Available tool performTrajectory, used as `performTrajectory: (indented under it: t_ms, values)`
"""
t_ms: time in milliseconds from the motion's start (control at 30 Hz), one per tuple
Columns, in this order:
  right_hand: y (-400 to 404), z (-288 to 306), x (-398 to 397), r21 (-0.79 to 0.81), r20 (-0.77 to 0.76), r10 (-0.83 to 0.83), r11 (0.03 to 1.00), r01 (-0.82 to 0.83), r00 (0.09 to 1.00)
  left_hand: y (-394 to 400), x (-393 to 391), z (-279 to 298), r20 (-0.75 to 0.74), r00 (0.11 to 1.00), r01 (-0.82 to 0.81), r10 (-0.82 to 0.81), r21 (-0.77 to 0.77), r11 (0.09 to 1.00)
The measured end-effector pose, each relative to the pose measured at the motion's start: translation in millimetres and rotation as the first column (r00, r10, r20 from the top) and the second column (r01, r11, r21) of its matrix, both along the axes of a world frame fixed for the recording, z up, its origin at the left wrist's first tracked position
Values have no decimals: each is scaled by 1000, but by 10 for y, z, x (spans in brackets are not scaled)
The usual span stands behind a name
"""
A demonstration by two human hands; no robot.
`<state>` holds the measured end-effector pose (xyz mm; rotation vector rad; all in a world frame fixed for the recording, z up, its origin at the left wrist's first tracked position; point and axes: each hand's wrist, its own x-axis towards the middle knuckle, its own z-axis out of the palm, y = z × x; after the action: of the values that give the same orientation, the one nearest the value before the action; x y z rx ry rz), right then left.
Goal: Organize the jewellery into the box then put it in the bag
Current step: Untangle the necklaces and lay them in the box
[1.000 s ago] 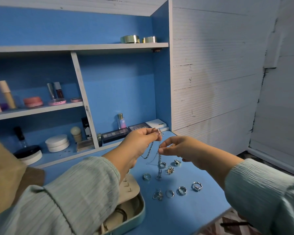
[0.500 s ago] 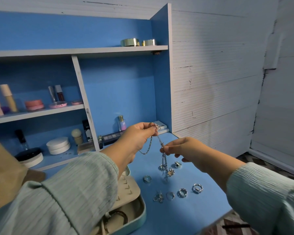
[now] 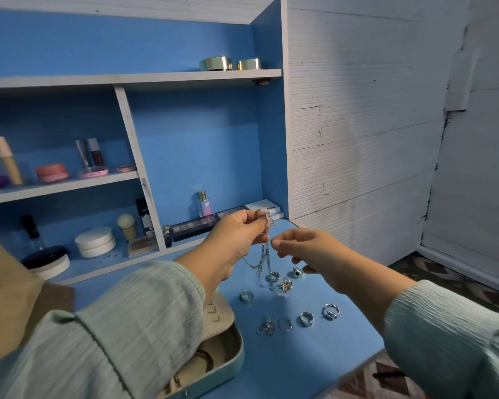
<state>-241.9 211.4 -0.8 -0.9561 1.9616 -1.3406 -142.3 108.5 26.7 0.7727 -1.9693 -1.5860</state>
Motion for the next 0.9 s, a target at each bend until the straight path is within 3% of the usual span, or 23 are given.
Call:
performTrajectory:
  t_ms: [167,533,733,900]
  values:
    - [-55,-92,72,-130,-22,-20,991,17,1000,18,29,-51,0,1000,-9,9,-67,998]
    - [-332,-230,-65,-135,-192,60,987,-86,980,-175,-15,-172,-34,998,-58,55,-89,994]
    - [-429,-281,-164,-216,-20,82,973,-84,996,-305,-23,-239,-86,987,-135,133,-19,991]
    - [-466,-350,-237,-250,47,108,964,-93,993,-344,-21,-354,-15,989,-145,145,6,989]
